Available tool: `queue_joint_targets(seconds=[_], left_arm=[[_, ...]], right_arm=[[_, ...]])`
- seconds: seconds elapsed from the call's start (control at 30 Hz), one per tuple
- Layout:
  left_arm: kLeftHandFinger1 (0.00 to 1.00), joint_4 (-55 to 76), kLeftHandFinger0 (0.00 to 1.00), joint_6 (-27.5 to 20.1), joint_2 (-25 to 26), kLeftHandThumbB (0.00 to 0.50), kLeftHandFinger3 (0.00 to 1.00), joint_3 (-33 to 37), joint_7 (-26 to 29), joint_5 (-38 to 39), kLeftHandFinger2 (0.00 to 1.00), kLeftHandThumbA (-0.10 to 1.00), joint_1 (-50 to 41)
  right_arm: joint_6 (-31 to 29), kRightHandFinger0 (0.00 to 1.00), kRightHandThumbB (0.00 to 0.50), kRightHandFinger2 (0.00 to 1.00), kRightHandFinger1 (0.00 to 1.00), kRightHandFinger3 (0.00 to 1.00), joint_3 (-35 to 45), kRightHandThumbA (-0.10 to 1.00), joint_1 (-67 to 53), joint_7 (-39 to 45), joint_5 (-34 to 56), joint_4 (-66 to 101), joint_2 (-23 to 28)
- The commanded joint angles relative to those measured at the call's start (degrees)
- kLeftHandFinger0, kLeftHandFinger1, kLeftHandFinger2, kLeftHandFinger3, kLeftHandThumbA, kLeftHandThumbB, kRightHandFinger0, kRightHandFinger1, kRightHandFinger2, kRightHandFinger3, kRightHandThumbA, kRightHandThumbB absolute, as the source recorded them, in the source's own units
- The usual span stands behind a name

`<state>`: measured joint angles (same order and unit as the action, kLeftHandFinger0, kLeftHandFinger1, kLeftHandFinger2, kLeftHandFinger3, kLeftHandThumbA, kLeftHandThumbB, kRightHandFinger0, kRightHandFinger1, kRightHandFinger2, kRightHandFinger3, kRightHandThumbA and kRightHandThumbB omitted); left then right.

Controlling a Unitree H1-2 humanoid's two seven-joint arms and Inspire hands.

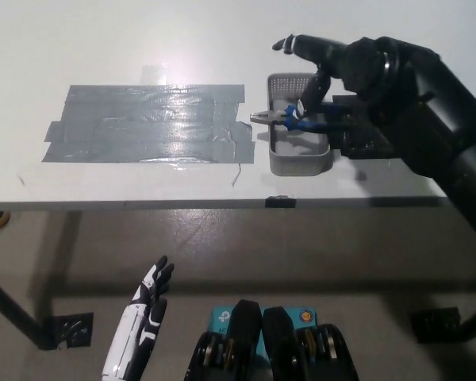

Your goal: The robot picks the blue plier placed on top of the container and places it on the grey area of the table

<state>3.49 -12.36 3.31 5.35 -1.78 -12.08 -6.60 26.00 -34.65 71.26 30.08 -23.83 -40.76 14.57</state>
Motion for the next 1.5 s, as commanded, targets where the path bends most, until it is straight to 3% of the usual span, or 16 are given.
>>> queue_joint_targets(seconds=[0.0, 0.63, 0.7, 0.87, 0.97, 1.33, 1.37, 1.43, 1.47], left_arm=[[1.0, 1.6, 1.0, -1.8, 0.7, 0.095, 1.0, 0.1, 0.6, -1.1, 1.0, 1.0, 0.0], [1.0, 2.3, 1.0, -0.9, 2.1, 0.107, 1.0, 1.3, -0.7, -0.7, 1.0, 1.0, -0.1], [1.0, 2.6, 1.0, -0.6, 2.3, 0.114, 1.0, 1.6, -0.8, -1.2, 1.0, 1.0, -0.4], [1.0, 2.7, 1.0, -0.8, 2.6, 0.13, 1.0, 2.0, -0.8, -1.2, 1.0, 1.0, -0.3], [1.0, 2.7, 1.0, -1.2, 2.7, 0.136, 1.0, 1.9, -0.7, -1.0, 1.0, 1.0, -0.3], [1.0, 3.7, 1.0, -0.9, 3.2, 0.145, 1.0, 2.3, -0.9, -0.6, 1.0, 1.0, -0.4], [1.0, 3.8, 1.0, -0.8, 3.3, 0.146, 1.0, 2.3, -0.9, -0.5, 1.0, 1.0, -0.5], [1.0, 3.6, 1.0, -1.0, 3.4, 0.136, 1.0, 2.3, -0.9, -0.6, 1.0, 1.0, -0.3], [1.0, 3.6, 1.0, -1.0, 3.6, 0.136, 1.0, 2.3, -1.0, -0.7, 1.0, 1.0, -0.2]], right_arm=[[-0.3, 1.0, 0.346, 1.0, 1.0, 1.0, -0.1, 0.94, 5.3, 0.6, -2.6, -2.6, -0.7], [-1.8, 1.0, 0.334, 1.0, 1.0, 1.0, 1.3, 0.96, 5.3, -1.3, -4.0, -14.1, -4.1], [-2.1, 1.0, 0.353, 1.0, 1.0, 1.0, -0.2, 1.0, 5.6, -1.7, -5.6, -15.9, -4.8], [-3.6, 1.0, 0.342, 1.0, 1.0, 1.0, -0.1, 1.0, 5.5, -4.1, -6.2, -18.4, -6.4], [-4.2, 1.0, 0.369, 1.0, 1.0, 1.0, -0.4, 1.0, 5.6, -5.3, -6.7, -20.0, -7.7], [-7.9, 1.0, 0.241, 1.0, 1.0, 1.0, 0.8, 1.0, 4.7, -14.3, -7.6, -23.7, -10.2], [-8.2, 1.0, 0.237, 1.0, 1.0, 1.0, 1.1, 0.97, 4.4, -15.2, -7.4, -24.3, -10.5], [-8.7, 1.0, 0.19, 1.0, 1.0, 1.0, 1.1, 0.8, 4.4, -16.3, -7.5, -25.4, -10.7], [-9.3, 1.0, 0.211, 1.0, 1.0, 1.0, 0.3, 0.77, 4.2, -17.7, -8.5, -25.7, -10.7]])
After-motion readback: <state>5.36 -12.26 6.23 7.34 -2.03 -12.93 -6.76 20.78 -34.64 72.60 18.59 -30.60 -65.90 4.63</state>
